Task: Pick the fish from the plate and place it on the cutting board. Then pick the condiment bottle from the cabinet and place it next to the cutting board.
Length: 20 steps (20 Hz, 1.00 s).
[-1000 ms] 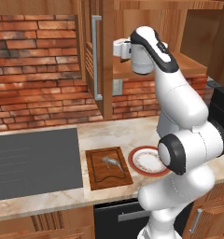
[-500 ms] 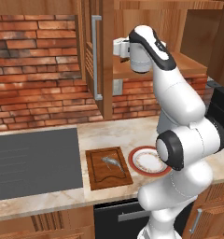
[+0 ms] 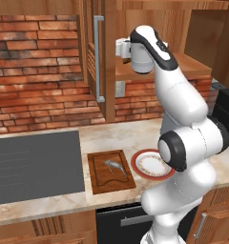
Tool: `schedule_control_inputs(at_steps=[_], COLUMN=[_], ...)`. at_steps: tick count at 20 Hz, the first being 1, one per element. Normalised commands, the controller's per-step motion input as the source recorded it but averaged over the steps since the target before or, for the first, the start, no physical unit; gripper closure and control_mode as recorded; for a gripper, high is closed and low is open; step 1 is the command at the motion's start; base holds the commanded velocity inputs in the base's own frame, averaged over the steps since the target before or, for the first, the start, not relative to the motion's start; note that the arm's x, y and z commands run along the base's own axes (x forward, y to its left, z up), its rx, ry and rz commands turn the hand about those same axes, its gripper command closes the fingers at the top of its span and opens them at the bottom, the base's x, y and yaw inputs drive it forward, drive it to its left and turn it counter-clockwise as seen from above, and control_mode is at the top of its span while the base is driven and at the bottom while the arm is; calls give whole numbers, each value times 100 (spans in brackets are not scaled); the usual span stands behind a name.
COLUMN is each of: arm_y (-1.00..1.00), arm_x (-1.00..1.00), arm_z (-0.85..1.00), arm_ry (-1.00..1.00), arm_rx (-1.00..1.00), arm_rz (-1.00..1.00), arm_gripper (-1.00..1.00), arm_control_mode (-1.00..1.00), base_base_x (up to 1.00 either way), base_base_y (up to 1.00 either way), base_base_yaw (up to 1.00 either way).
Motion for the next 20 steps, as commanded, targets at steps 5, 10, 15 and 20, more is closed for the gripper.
schedule_control_inputs(at_steps=[5, 10, 15, 20], arm_y=[9, 7, 2, 0], arm_x=[5, 5, 6, 6], arm_z=[0, -2, -8, -14], arm_ry=[0, 0, 0, 0], arm_rx=[0, 0, 0, 0], arm_rz=[0, 0, 0, 0], arm_gripper=[-100, -100, -100, -100], arm_control_mode=[-100, -100, -100, -100], base_base_x=[0, 0, 0, 0], base_base_y=[0, 0, 0, 0], base_base_yaw=[0, 0, 0, 0])
